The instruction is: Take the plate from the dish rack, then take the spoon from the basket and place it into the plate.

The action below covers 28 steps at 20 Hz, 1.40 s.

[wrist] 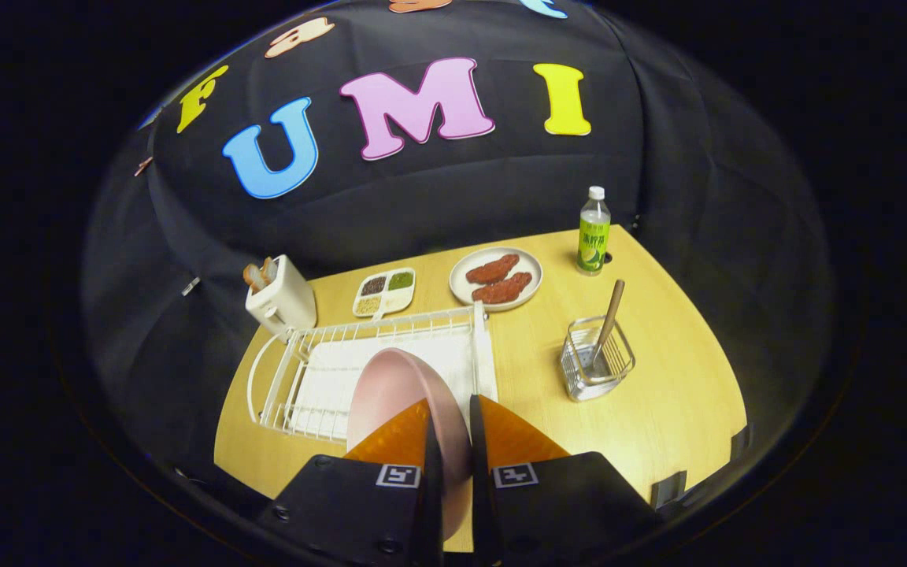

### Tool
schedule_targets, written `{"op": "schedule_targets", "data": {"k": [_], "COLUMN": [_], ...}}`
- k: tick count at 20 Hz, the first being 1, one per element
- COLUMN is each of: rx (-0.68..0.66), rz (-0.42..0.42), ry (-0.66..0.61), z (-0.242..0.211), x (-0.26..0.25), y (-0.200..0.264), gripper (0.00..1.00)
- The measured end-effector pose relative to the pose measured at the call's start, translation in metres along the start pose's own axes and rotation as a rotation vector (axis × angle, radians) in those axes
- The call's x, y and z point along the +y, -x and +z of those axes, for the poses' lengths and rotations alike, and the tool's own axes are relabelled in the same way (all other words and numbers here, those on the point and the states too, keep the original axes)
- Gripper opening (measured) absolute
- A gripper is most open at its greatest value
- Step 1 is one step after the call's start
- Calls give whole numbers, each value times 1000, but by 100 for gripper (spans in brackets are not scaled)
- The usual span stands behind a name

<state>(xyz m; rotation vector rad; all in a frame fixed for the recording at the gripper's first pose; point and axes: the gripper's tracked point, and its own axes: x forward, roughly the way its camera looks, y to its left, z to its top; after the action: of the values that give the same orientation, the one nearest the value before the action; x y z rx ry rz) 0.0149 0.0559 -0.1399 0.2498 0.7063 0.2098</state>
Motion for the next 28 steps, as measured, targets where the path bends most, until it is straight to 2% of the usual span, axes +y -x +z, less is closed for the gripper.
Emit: {"op": "schedule_targets", "data": {"k": [6,10,17,19,22,24,25,28], "rx": [148,198,251,255,257,264,268,217], "rz": [79,127,191,223,222,241,241,217], "ry": [-90,-142,-120,-131,-158,-172,-168,-118], "z": [-86,-120,-153,-154,-149,-146,-144,-123], "x": [-8,-14,-20,-19,-34,-42,-49,-84], "y": [10,-6,-40,-47,-58,-60,-60,-55], "gripper": [19,19,20,20,23,37,39,83]}}
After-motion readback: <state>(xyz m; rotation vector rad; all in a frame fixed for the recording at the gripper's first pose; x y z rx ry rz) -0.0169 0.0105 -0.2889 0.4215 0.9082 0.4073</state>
